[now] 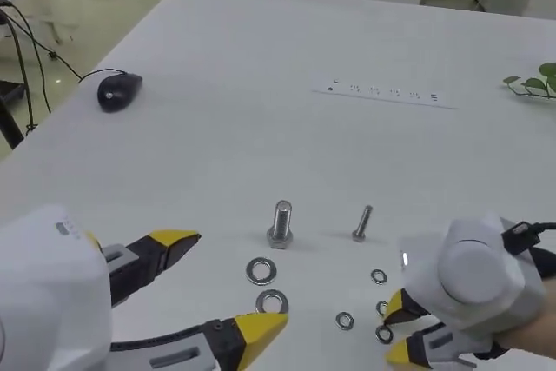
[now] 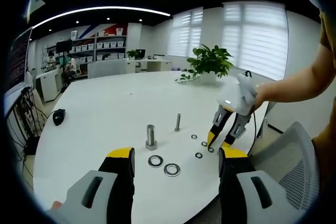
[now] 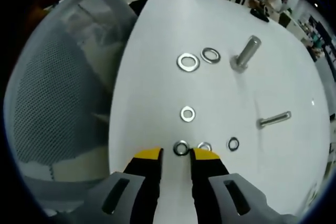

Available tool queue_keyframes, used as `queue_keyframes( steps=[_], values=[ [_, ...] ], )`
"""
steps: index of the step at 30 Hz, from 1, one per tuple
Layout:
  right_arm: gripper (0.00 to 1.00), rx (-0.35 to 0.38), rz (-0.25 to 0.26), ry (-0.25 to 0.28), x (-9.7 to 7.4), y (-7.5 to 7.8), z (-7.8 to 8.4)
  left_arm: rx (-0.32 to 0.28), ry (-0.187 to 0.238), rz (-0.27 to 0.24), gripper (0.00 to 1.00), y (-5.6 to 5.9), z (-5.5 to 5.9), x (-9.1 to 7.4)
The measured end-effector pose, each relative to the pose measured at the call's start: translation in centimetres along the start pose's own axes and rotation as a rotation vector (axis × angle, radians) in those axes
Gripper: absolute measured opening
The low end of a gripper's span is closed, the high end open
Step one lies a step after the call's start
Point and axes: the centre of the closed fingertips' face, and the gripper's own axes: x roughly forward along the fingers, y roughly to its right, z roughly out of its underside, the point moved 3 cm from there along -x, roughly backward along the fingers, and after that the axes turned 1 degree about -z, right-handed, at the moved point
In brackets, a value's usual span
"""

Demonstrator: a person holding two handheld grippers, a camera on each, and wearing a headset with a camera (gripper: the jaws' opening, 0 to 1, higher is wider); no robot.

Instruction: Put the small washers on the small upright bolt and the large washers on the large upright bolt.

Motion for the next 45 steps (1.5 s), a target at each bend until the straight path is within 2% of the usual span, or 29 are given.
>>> queue_keyframes(
  steps=[19, 33, 39, 45],
  values=[
    [0.15, -0.041, 0.002, -0.018, 0.1, 0.4, -0.2, 0.004, -0.001, 0.004, 0.64, 0.1, -0.1, 0.0],
    [0.12, -0.015, 0.009, -0.026, 0.1, 0.5, -0.3, 0.005, 0.007, 0.000, 0.64, 0.3, -0.2, -0.1],
    [0.12, -0.022, 0.002, -0.023, -1.4, 0.7, -1.0, 0.009, 0.005, 0.002, 0.64, 0.4, -0.3, -0.1],
    [0.12, -0.021, 0.030, -0.016, -3.5, 2.5, -1.5, 0.009, 0.001, -0.001, 0.64, 0.4, -0.3, -0.1]
  ],
)
